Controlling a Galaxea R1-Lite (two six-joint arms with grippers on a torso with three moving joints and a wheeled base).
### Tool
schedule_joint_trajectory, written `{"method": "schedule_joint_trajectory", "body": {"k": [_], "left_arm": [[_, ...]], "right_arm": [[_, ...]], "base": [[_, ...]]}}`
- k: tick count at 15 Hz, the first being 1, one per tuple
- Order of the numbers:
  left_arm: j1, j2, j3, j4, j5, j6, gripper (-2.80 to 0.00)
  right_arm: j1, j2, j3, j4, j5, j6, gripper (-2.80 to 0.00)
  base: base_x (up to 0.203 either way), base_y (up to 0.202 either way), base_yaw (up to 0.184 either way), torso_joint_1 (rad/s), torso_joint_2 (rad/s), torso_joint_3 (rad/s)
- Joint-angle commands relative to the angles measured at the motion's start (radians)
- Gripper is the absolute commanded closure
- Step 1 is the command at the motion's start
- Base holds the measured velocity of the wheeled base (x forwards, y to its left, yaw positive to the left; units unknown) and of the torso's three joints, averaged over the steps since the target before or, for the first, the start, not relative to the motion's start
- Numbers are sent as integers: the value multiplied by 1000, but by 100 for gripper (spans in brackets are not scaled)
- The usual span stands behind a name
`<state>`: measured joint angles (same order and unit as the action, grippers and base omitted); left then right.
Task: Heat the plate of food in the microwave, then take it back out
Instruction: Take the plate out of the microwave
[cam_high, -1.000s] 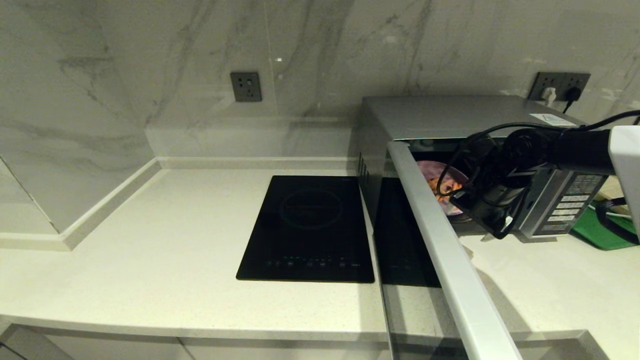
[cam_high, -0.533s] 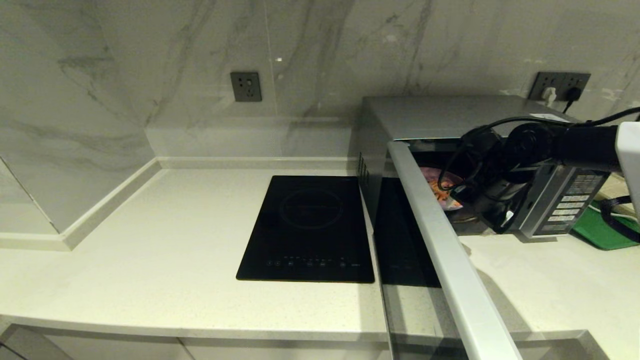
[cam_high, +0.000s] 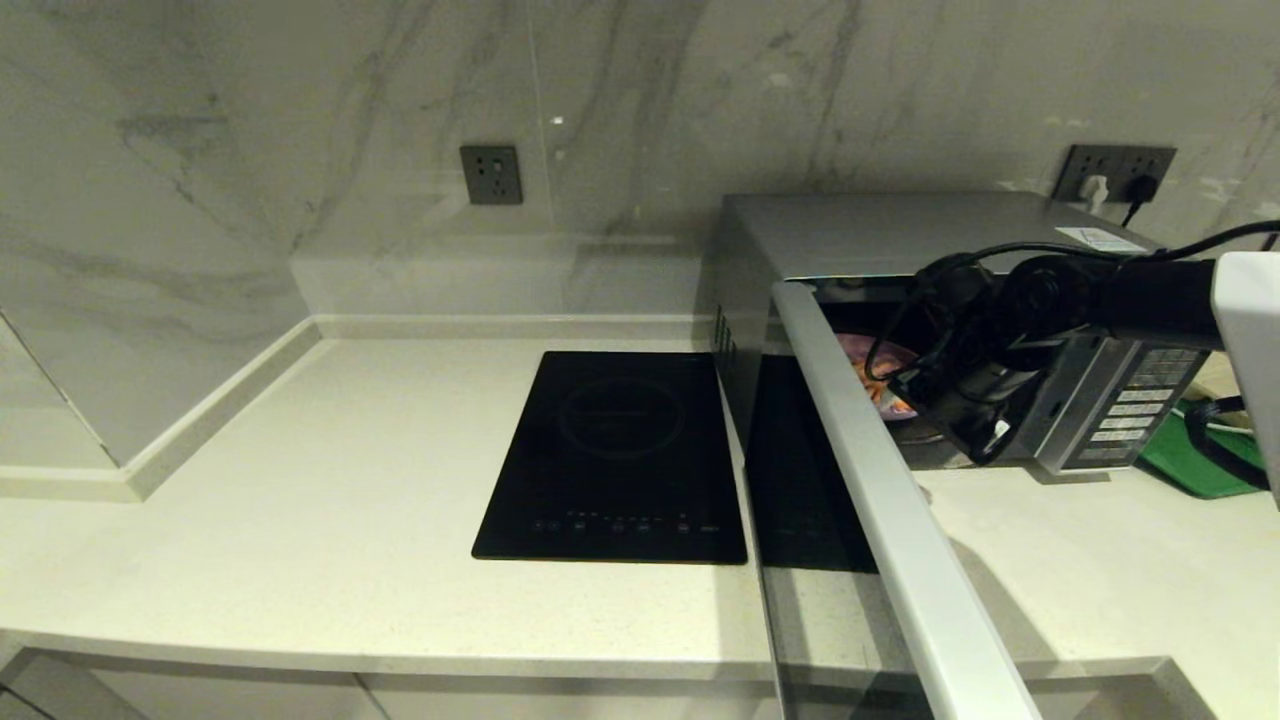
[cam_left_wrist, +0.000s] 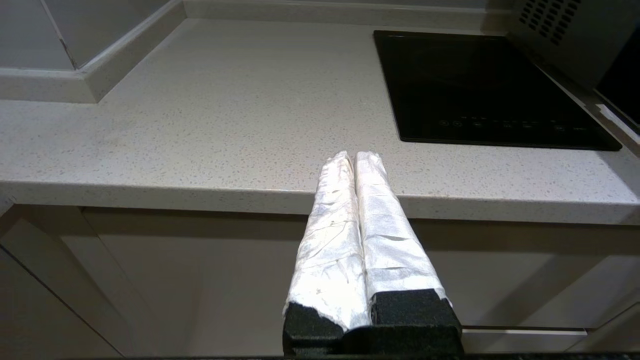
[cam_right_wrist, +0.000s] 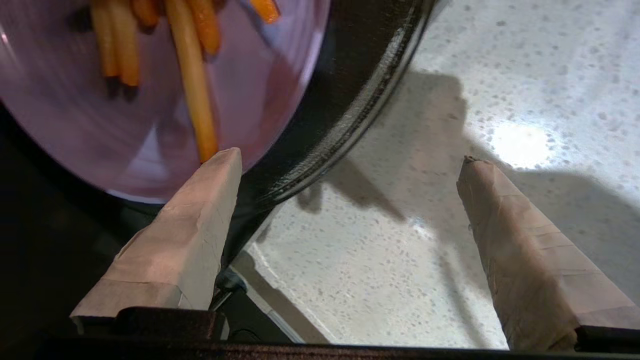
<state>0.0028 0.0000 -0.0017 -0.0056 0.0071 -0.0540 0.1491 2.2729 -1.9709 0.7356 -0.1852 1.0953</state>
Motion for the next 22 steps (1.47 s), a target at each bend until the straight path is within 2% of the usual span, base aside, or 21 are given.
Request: {"method": "schedule_joint_trajectory", "body": {"k": [1,7,10,13,16,18,22], "left_arm": [[0,0,0,-1,1,0,0],[0,0,0,-1,1,-1,0],[0,0,0,-1,1,-1,0],[0,0,0,-1,1,-1,0],[0,0,0,-1,1,-1,0],[0,0,0,-2,1,-1,0],[0,0,0,-1,1,-1,0]], "right_arm": [[0,6,1,-4,3,6,-280],[-8,-18,13,-4,15,22,-280],[-26,-46,78,-30,96,49,-280],[-42,-126,277,-194,138,40,-280],[-51,-244,486,-379,172,-44,-280],[-65,-267,545,-496,220,-92,-280],[-81,-279,570,-584,327,-97,-280]], "base": [[0,0,0,0,0,0],[0,0,0,0,0,0],[0,0,0,0,0,0],[0,0,0,0,0,0],[0,0,0,0,0,0],[0,0,0,0,0,0],[0,0,0,0,0,0]]}}
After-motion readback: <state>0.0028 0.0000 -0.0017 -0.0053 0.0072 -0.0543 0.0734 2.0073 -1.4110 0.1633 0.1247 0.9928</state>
